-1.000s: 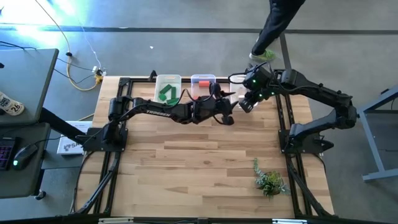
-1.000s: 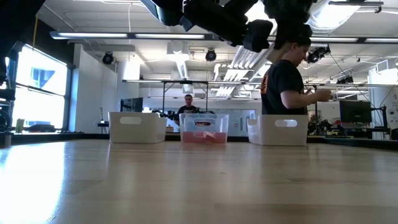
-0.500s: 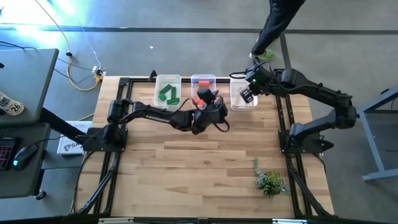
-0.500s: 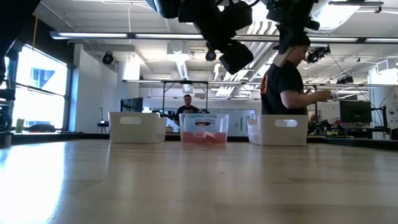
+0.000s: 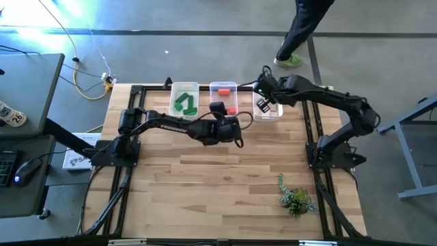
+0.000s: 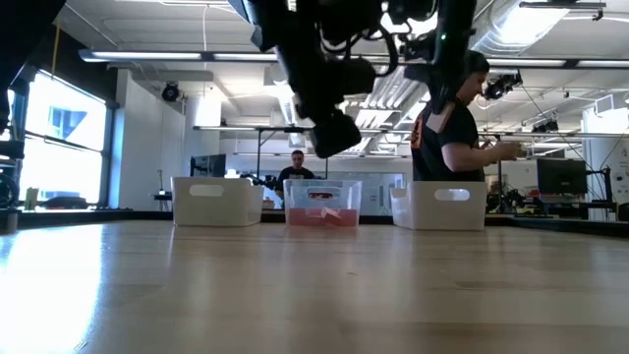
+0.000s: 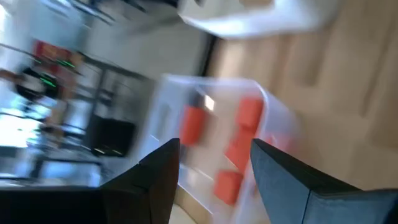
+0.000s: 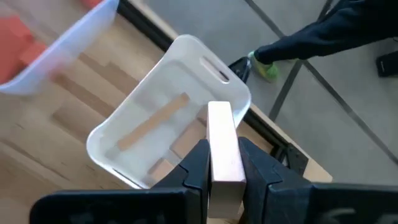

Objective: Sort & place blocks by color
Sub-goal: Put the brown block into the right white bin

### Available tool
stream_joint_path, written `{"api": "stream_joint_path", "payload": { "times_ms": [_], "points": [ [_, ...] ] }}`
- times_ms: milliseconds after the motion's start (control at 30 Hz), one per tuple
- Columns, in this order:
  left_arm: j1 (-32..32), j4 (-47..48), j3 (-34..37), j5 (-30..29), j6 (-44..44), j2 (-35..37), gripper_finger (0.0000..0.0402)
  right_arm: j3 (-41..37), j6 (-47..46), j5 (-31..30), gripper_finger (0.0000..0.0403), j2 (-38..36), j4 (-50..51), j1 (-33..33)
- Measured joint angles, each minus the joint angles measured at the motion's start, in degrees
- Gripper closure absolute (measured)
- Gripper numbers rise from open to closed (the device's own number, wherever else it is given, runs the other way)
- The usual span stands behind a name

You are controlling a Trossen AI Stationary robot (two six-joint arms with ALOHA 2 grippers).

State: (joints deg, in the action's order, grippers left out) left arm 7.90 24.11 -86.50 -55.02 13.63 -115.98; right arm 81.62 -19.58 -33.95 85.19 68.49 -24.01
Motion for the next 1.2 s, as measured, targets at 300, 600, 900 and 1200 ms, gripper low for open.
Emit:
{"api": "stream_joint_path", "payload": {
  "times_ms": [300, 600, 900, 1200],
  "points": [
    [1.67, 9.68, 0.11, 6.65, -9.58, 0.81, 0.0218, -0.02, 10.15, 8.36, 0.0362, 5.03, -5.61, -10.1],
    [-0.14, 12.35, 0.05, 11.82, -13.48, 5.6, 0.0218, -0.01, 14.19, 24.14, 0.0362, 9.43, -9.09, -19.53],
    [-0.48, 23.28, 0.07, 11.93, -19.49, 7.58, 0.0218, -0.02, 15.36, 28.52, 0.0362, 15.88, -9.14, -20.48],
    [-1.34, 25.36, 2.89, 12.43, -22.02, 7.61, 0.0218, -0.01, 15.91, 28.45, 0.0362, 17.07, -8.99, -20.2]
  ]
}}
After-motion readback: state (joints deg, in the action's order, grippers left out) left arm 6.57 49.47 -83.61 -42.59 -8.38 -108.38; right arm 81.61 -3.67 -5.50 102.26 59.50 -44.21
